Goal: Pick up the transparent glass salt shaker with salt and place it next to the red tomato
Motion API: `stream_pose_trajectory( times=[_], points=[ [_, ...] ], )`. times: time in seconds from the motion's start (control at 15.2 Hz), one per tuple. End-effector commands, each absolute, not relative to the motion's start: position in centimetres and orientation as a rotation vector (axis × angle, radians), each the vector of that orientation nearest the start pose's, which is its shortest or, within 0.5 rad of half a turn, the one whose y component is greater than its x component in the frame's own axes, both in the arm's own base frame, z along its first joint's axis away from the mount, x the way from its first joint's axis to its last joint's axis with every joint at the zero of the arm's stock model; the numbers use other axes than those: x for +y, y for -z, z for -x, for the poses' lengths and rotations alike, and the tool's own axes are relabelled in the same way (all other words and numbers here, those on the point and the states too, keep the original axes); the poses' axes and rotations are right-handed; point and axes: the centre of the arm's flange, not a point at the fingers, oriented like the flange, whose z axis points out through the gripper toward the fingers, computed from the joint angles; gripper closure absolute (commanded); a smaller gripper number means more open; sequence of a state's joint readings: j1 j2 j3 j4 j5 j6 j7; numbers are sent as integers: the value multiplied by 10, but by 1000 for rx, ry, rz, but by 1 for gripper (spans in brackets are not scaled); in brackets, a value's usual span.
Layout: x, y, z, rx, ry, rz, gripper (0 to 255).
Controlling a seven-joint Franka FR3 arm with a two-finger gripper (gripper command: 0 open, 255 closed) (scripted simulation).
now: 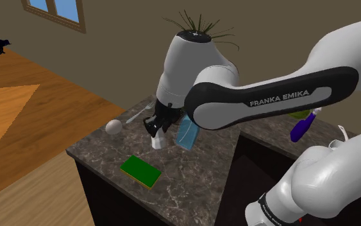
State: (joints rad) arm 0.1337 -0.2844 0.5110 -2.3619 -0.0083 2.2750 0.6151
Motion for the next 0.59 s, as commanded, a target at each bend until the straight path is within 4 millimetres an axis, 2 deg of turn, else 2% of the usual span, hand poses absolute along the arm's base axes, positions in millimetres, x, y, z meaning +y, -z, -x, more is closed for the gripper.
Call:
stream_pose_trajectory(
  times=[0.0,0.53],
  points=[
    [293,-452,-378,-45,340,3146,255],
    [293,-494,-378,-45,340,3146,255]
  ],
)
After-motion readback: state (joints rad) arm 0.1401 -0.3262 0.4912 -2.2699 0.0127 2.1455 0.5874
